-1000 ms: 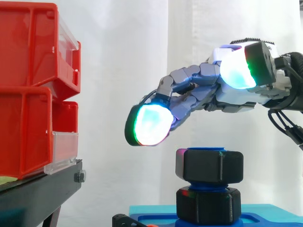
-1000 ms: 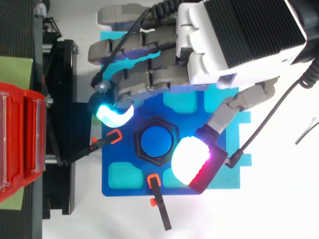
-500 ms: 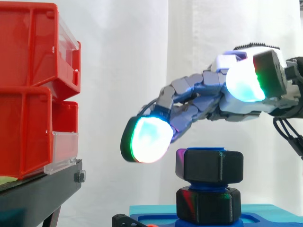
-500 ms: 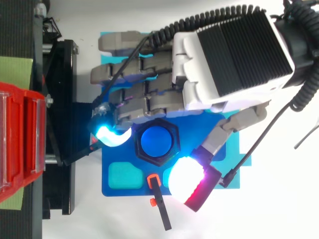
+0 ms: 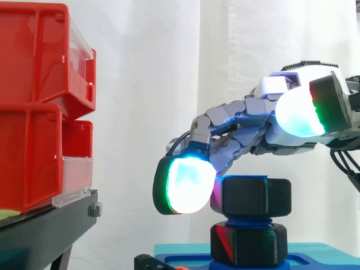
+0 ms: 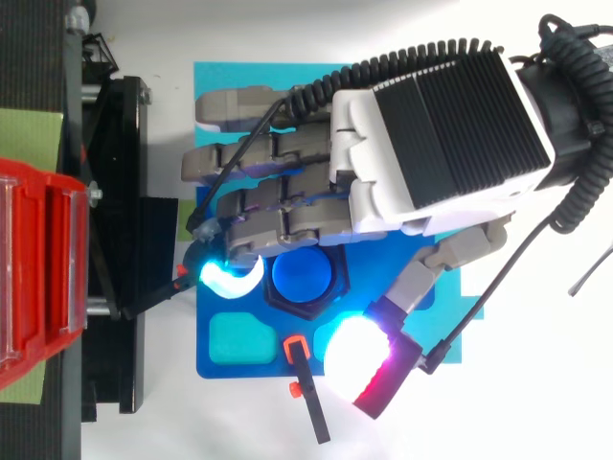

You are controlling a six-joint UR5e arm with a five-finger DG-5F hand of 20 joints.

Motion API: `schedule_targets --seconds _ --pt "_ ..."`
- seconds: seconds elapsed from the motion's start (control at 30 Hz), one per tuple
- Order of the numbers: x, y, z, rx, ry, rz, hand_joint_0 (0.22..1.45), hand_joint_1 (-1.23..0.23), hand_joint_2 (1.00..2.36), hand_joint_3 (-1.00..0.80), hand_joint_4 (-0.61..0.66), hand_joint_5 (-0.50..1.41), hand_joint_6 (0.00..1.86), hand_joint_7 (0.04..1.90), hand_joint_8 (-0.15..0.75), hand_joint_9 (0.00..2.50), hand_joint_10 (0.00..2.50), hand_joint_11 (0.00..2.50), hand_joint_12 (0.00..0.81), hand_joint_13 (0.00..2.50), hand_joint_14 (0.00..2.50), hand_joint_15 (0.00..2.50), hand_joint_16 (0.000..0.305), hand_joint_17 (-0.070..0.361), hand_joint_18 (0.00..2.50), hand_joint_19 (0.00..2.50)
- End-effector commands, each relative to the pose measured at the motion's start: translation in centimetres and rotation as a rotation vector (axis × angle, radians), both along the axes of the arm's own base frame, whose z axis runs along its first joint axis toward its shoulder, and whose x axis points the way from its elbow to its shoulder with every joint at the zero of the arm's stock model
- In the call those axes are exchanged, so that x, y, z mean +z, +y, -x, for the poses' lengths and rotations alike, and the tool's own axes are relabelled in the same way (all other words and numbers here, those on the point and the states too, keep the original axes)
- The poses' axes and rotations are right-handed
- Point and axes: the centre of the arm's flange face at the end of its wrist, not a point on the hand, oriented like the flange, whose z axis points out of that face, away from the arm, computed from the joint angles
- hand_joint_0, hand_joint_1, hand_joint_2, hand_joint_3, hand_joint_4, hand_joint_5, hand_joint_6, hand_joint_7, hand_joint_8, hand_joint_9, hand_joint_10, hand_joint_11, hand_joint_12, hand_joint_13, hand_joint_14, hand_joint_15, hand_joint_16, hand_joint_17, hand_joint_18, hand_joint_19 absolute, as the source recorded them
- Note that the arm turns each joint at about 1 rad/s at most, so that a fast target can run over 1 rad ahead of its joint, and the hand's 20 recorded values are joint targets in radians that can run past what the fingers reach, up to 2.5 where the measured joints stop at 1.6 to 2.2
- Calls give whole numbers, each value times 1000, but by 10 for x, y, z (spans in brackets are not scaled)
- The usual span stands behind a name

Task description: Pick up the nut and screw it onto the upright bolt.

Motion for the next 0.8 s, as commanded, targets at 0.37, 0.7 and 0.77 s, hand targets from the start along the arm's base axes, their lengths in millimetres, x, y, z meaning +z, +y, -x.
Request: schedule_targets --seconds 0.37,0.7,0.77 --pt "3 -17 0 -11 -23 0 499 -184 1000 -500 214 -66 504 1242 286 667 0 0 307 257 0 0 37 83 0 0" --pt "2 -34 5 -9 -16 1 510 -217 1000 -500 223 -26 502 1355 295 794 0 0 295 347 0 0 33 75 15 0" --pt "2 -38 5 -11 -17 3 512 -224 1000 -500 213 -12 502 1369 295 822 0 0 290 372 0 0 32 71 46 0"
